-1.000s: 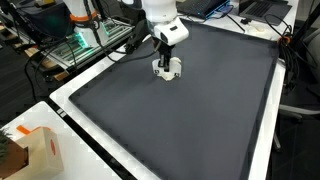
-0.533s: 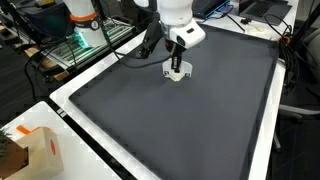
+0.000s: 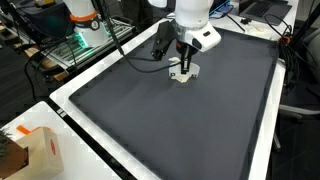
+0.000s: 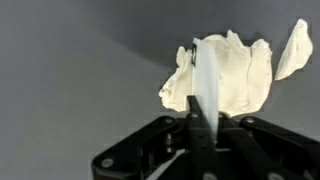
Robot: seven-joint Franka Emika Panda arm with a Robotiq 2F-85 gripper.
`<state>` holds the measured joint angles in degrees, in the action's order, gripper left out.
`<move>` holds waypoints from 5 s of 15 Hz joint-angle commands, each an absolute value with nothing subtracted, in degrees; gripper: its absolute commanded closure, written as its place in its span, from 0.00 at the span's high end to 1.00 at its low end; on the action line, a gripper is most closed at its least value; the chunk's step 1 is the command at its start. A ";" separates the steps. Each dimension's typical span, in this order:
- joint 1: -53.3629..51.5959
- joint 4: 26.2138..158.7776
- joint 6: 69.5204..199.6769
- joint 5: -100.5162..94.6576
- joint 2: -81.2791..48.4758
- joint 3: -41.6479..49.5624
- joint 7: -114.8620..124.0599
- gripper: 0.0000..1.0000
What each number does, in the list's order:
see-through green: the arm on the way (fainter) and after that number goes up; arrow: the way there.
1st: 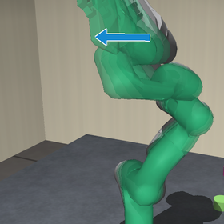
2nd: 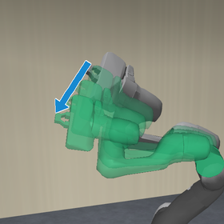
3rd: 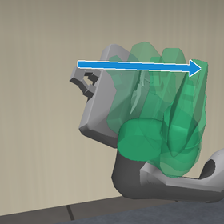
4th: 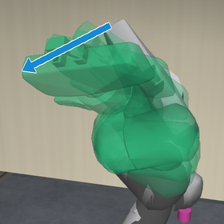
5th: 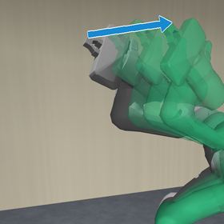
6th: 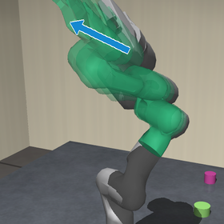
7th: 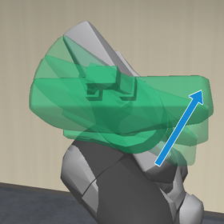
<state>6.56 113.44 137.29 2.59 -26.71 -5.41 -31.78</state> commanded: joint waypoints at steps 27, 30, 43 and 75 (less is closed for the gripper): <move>8.95 126.19 143.95 8.77 -24.45 -3.99 -31.51 0.01; 8.46 121.79 141.11 8.38 -26.76 -4.27 -30.60 0.01; 7.65 110.56 134.04 5.91 -33.70 -4.68 -30.08 0.01; 4.34 131.23 146.38 -4.92 -19.23 1.42 -13.66 0.01</move>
